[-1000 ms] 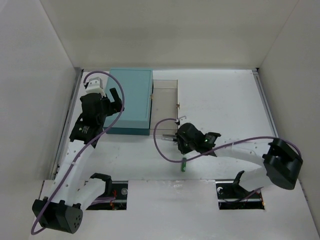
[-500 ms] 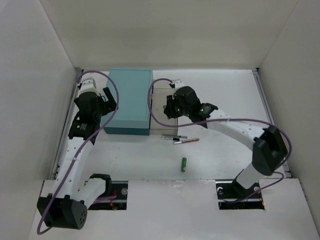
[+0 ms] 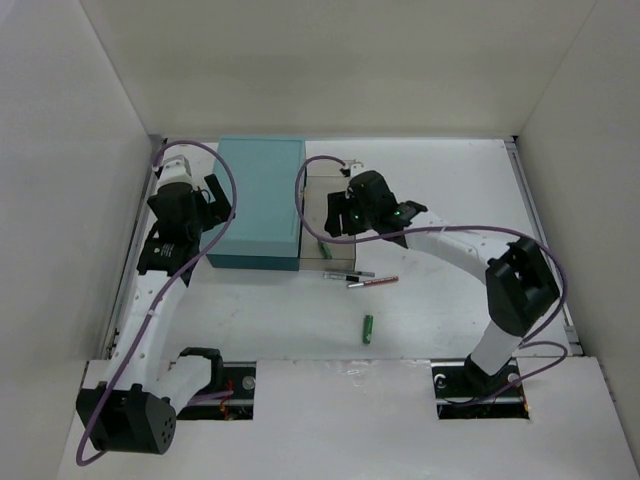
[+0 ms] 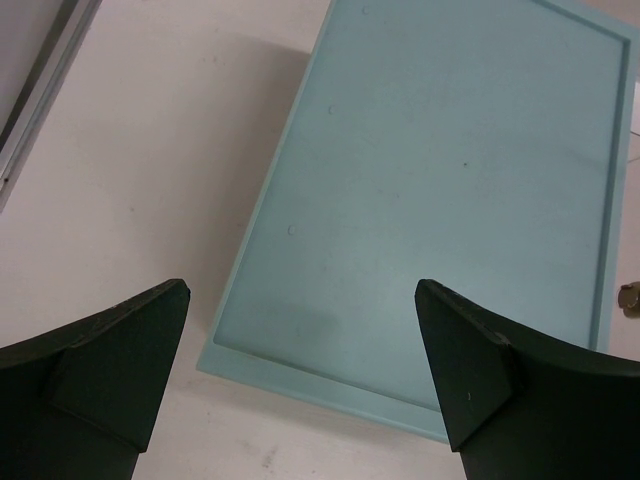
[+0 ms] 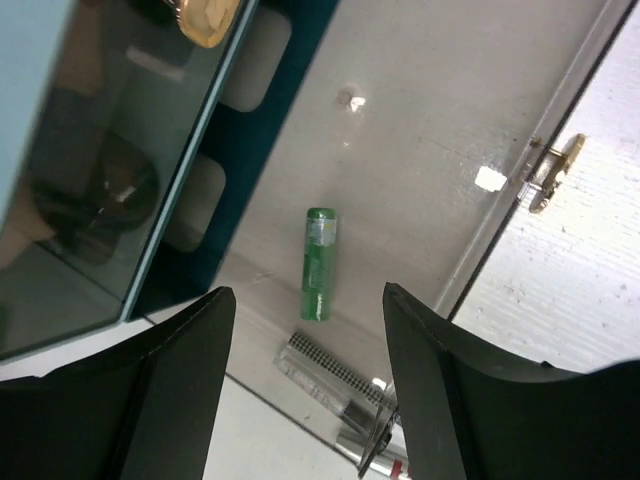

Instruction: Organize the makeup

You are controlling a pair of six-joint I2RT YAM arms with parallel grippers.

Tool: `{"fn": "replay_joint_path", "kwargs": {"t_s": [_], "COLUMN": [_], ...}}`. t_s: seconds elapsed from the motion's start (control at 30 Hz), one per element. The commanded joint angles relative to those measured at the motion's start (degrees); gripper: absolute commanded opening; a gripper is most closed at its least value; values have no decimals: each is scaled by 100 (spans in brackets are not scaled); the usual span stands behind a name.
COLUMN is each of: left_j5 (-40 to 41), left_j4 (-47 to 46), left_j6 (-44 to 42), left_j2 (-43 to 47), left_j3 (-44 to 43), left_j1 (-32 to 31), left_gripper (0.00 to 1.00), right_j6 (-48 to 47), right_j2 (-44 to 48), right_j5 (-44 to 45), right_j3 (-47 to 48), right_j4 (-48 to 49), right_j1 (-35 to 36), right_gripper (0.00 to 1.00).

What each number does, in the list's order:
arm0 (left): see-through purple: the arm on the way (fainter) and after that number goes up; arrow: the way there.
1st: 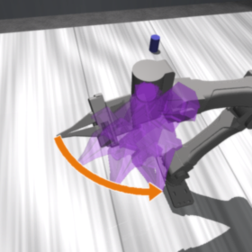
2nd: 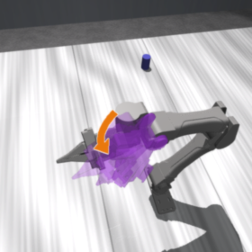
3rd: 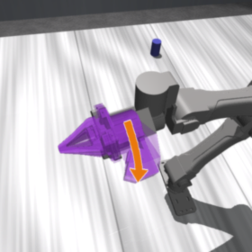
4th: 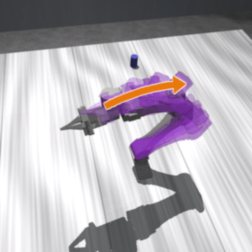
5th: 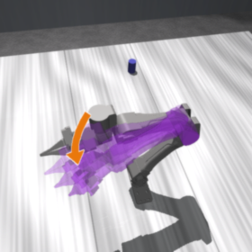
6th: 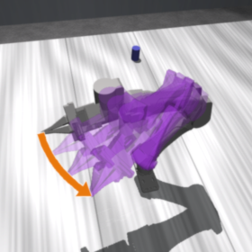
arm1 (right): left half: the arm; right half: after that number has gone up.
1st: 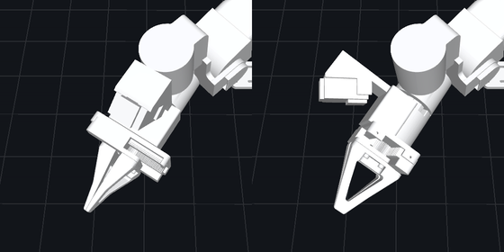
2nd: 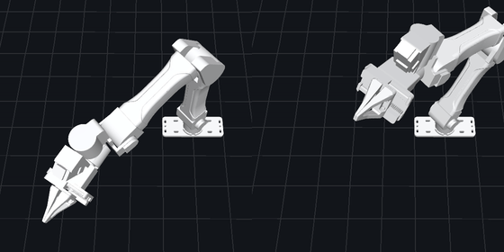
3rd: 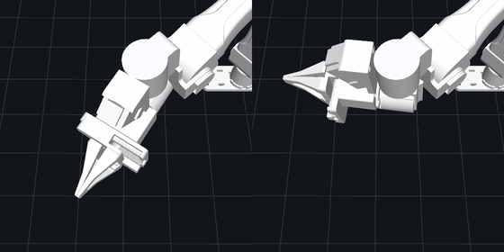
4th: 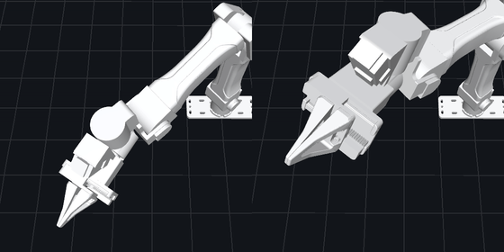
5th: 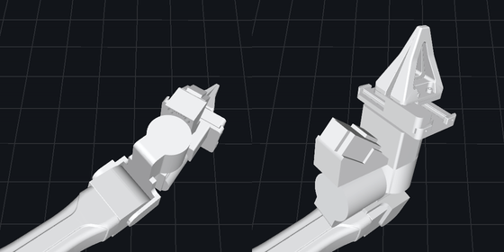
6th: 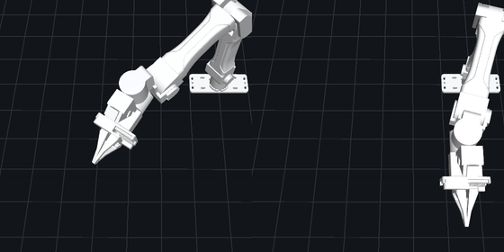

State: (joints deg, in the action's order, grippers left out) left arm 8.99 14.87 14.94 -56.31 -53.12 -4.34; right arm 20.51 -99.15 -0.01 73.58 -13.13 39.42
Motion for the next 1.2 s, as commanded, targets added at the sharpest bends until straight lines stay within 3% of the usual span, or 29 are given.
{"fn": "replay_joint_path", "kwargs": {"t_s": [0.0, 0.17, 0.3, 0.47, 0.67, 1.17], "left_j5": [-29, -29, -29, -29, -29, -29], "left_j4": [-169, -195, -248, -345, -362, -371], "left_j6": [53, 106, 141, 167, 158, 141], "left_j2": [33, 59, -2, -64, -2, -55], "left_j3": [30, 83, 65, 56, 144, 153], "left_j1": [78, 69, 87, 96, 157, 271], "left_gripper": [100, 100, 100, 100, 100, 100], "right_j6": [303, 1645, 3044, 3915, 4777, 5331], "right_j2": [799, 2205, 2647, 2323, 1813, 1329], "right_j5": [141, 738, 1380, 1671, 1733, 1750], "right_j3": [-290, -1827, -2594, -2551, -2551, -2805], "right_j4": [161, -215, -988, -1412, -1316, -1307], "right_j1": [-70, -343, -352, -343, -343, -246], "right_gripper": [67, 69, 69, 67, 50, 52]}}
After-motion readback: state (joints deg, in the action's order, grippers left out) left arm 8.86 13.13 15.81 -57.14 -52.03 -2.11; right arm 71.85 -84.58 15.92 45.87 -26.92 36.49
